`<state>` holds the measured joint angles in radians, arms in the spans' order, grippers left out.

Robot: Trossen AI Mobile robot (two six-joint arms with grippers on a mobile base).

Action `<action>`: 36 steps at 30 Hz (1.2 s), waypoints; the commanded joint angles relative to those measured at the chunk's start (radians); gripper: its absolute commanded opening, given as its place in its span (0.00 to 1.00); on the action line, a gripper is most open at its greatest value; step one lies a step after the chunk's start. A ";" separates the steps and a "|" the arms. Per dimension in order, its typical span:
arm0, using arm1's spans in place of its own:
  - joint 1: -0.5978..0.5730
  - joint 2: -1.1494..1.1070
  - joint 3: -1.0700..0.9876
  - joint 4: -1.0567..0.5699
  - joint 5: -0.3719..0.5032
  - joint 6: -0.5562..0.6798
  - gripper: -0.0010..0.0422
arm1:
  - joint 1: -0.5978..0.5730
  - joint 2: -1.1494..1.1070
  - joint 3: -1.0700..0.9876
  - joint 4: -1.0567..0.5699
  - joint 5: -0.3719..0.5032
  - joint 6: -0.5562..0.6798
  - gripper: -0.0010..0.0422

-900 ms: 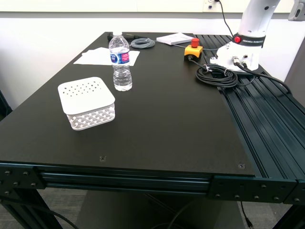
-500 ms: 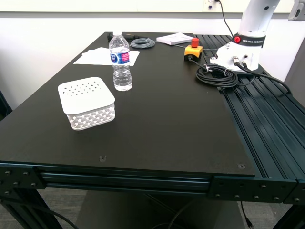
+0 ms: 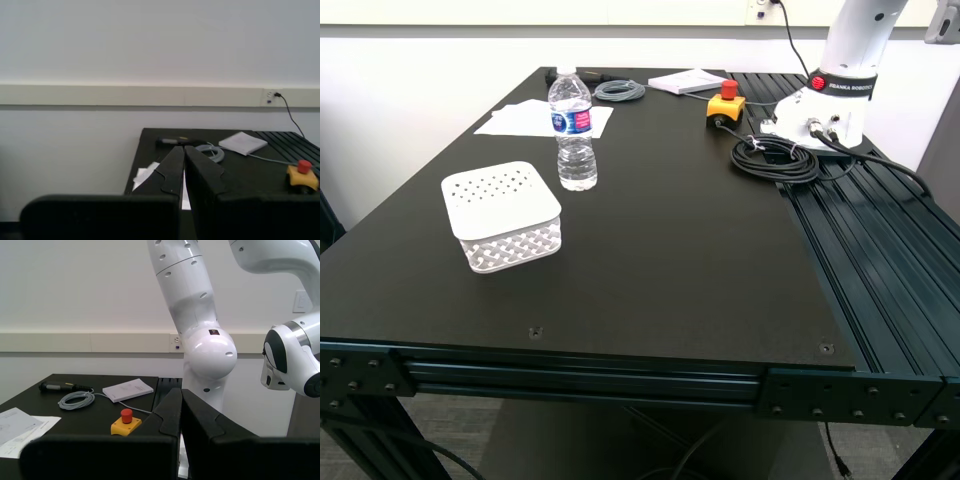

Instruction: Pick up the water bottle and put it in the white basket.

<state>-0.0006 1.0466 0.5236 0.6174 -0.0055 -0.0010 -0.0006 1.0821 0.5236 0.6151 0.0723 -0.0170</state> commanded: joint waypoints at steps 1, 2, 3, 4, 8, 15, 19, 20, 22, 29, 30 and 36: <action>0.000 0.000 0.001 0.003 0.000 0.000 0.02 | -0.001 0.077 0.006 0.008 0.106 -0.001 0.02; 0.000 0.000 0.001 0.003 0.000 0.000 0.02 | -0.001 0.113 0.011 0.008 0.141 0.003 0.02; 0.000 0.000 0.001 0.003 0.000 0.000 0.02 | -0.001 0.152 0.018 0.009 0.174 0.008 0.02; 0.000 0.000 0.001 0.003 0.000 0.000 0.02 | -0.001 0.192 0.025 0.009 0.196 0.014 0.02; 0.000 0.000 0.001 0.003 0.000 0.000 0.02 | -0.001 0.354 0.063 0.010 0.246 0.031 0.02; 0.000 0.000 0.001 0.002 0.000 0.000 0.02 | -0.001 0.588 0.184 0.024 0.366 0.156 0.02; 0.001 0.000 0.001 0.002 0.000 0.000 0.02 | -0.002 0.700 0.281 0.024 0.470 0.190 0.02; 0.000 0.000 0.001 0.002 0.000 0.000 0.02 | -0.002 0.727 0.305 0.023 0.490 0.195 0.02; 0.000 0.000 0.001 0.002 0.000 0.000 0.02 | -0.002 0.773 0.346 0.023 0.527 0.206 0.03; 0.000 0.000 0.001 0.002 0.000 0.000 0.02 | -0.002 0.911 0.440 0.023 0.610 0.230 0.27; 0.000 0.000 0.001 0.002 0.000 0.000 0.02 | -0.003 0.928 0.451 0.023 0.629 0.230 0.32; 0.000 0.000 0.001 0.002 0.000 0.000 0.02 | -0.024 1.008 0.513 0.024 0.647 0.247 0.54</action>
<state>0.0002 1.0466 0.5236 0.6170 -0.0059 -0.0013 -0.0200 2.0777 1.0245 0.6342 0.7120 0.2199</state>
